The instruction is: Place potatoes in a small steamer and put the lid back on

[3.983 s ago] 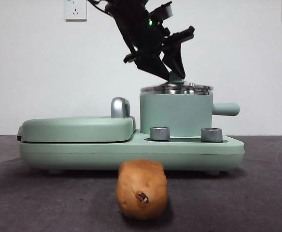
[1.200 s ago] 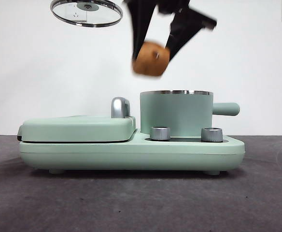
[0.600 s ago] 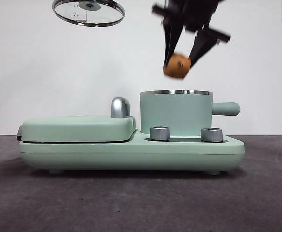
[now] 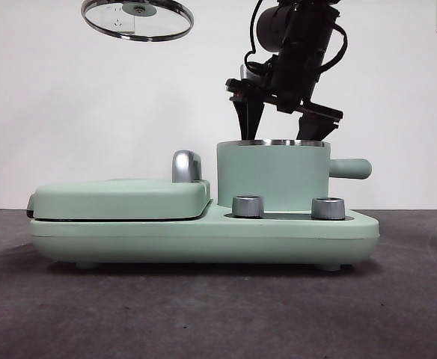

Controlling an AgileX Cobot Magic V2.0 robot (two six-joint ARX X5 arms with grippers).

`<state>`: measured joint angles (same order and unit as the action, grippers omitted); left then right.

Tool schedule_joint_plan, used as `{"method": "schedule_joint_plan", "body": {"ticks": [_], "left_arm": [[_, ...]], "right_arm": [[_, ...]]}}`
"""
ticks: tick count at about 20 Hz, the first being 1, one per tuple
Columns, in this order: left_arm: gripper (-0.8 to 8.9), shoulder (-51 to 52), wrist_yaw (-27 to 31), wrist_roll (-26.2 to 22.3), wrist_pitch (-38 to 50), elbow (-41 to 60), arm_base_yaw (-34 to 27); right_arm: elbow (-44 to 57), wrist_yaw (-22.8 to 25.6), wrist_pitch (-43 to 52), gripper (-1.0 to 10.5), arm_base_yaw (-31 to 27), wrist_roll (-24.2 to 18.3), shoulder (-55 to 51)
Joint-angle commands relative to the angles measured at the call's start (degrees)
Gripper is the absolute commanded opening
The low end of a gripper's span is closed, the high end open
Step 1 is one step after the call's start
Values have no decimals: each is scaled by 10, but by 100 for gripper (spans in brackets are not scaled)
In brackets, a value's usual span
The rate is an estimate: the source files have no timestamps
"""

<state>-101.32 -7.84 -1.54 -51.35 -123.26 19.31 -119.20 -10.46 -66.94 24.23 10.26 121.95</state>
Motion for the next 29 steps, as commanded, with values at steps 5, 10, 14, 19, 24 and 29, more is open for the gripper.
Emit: {"method": "schedule_joint_plan", "body": {"ticks": [5,10,14,19,24,29], "left_arm": [[85,1,-17,8,11,-21,6],[85,1,-19,9,5,-21,16],[85,1,-19,9,-1,-19,37],[85,-1,-19,6,2,15,83],[64,-1,-19,7,64,97,136],[48,-1,-19,22,177,208,172]], "right_arm": [[-138,69,-142,421,-4,-22,-66],[-119,75,-145,421,-3,-50,-194],[-6,76,-144,420,5,-52,-345],[207,87,-140,420,17,-51,-536],[446,94,43,420,35,9,-747],[594,96,117,420,35,61,-873]]}}
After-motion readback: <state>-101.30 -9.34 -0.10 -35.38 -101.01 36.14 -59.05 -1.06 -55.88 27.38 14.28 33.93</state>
